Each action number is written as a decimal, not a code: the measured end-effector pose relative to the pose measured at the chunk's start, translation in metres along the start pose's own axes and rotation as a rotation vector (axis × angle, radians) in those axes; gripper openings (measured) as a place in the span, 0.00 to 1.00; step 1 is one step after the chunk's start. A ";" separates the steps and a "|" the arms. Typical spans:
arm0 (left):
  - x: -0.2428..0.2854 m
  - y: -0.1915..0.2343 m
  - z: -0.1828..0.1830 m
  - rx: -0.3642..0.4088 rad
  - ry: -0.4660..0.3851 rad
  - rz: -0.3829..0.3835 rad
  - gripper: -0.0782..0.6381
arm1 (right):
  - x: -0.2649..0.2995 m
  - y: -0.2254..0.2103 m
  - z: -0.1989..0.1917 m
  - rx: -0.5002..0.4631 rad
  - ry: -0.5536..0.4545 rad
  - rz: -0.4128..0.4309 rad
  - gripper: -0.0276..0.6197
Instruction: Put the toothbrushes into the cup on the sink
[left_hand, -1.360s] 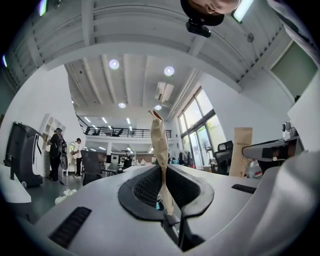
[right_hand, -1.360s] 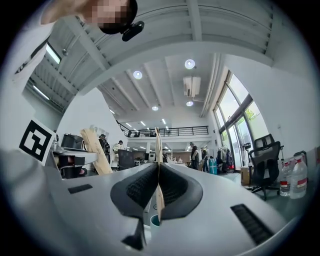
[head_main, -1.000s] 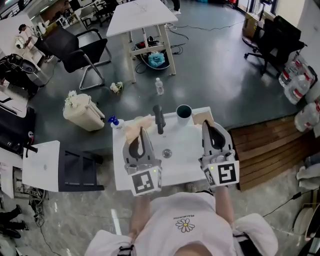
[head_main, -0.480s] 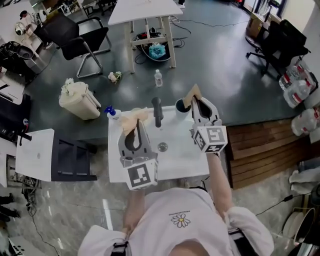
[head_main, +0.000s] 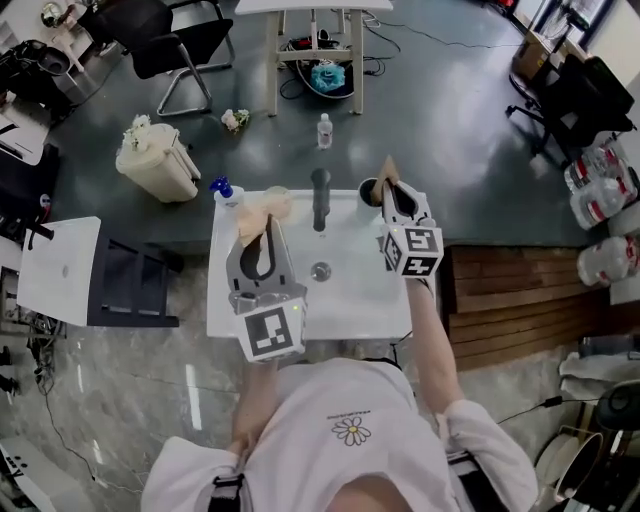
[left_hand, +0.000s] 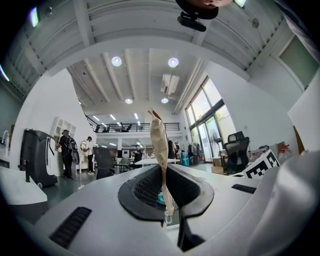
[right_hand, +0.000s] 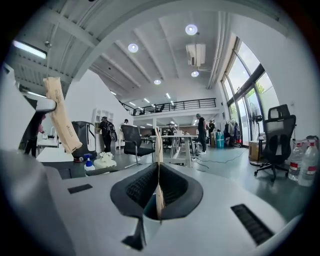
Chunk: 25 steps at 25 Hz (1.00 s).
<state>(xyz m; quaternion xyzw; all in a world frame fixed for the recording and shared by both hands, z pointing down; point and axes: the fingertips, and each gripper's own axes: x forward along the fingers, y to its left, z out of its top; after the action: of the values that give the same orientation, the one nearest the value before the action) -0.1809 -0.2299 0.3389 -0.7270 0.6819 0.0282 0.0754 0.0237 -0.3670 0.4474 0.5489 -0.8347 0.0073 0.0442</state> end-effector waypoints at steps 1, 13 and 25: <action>-0.001 0.001 0.000 0.003 -0.001 0.002 0.16 | 0.001 0.000 -0.005 0.006 0.011 -0.002 0.06; -0.007 0.003 -0.002 0.006 0.008 0.013 0.16 | -0.004 -0.004 -0.023 0.058 0.048 -0.018 0.07; -0.009 0.003 0.004 0.001 -0.003 0.003 0.16 | -0.010 -0.010 0.032 0.013 -0.076 -0.046 0.07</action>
<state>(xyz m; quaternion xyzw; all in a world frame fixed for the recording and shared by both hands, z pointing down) -0.1841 -0.2210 0.3361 -0.7259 0.6829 0.0291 0.0770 0.0348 -0.3637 0.4148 0.5679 -0.8230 -0.0093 0.0089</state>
